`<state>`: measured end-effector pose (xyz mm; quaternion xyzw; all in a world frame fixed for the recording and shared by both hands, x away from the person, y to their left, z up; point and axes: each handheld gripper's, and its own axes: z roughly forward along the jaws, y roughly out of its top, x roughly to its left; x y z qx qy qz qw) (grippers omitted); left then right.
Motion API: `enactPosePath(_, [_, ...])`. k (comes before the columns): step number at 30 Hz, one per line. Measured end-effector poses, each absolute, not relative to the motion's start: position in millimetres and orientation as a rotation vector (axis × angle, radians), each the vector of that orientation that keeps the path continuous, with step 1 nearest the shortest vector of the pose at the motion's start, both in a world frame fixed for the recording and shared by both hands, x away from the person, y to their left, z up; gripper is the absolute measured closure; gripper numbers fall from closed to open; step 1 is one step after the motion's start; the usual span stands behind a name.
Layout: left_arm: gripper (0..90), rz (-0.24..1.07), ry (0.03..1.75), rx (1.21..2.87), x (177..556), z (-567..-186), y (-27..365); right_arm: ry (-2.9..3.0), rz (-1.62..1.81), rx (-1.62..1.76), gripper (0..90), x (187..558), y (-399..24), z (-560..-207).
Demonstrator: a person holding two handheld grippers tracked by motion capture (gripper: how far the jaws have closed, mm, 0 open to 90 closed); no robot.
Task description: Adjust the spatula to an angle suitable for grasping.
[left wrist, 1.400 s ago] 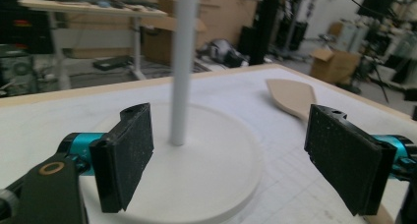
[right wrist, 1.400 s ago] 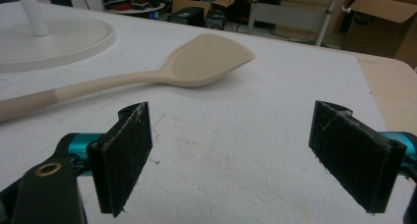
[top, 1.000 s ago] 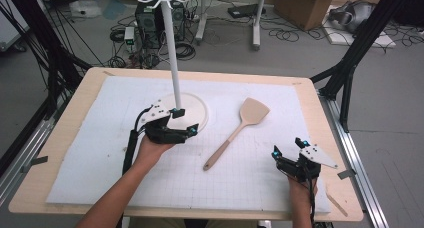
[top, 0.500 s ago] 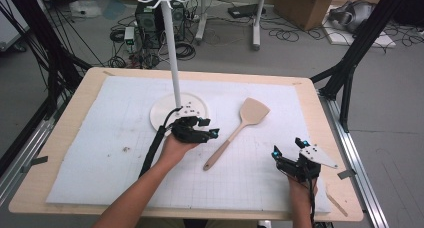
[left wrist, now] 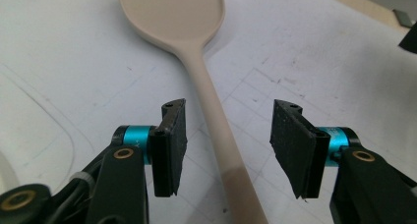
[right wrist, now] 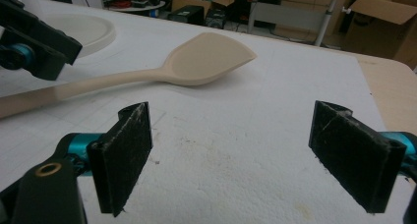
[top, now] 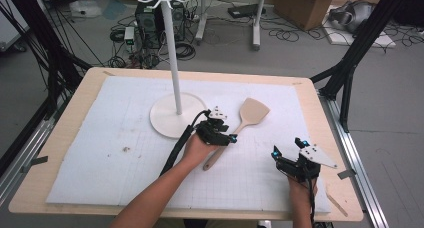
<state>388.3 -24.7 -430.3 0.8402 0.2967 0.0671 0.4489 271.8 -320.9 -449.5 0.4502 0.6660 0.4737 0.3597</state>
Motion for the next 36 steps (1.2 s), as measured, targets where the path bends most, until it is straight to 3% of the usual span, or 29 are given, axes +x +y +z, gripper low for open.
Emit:
enactPosePath(12, [61.2,0.178,0.744,2.172,391.7,-442.9,-34.7,1.717,1.223,1.166,15.6,271.6,-320.5,-449.6])
enactPosePath(13, [66.3,0.167,0.736,2.175,390.7,-442.5,-35.2,1.717,1.221,1.161,15.6,271.8,-320.9,-449.5])
enactPosePath(19, [77.0,0.194,0.743,2.218,391.9,-437.1,-28.1,1.711,1.225,1.171,15.6,271.5,-320.7,-449.4])
enactPosePath(36, [77.3,0.094,0.520,2.293,381.5,-428.5,2.4,1.704,1.222,1.177,15.6,271.1,-320.7,-449.5])
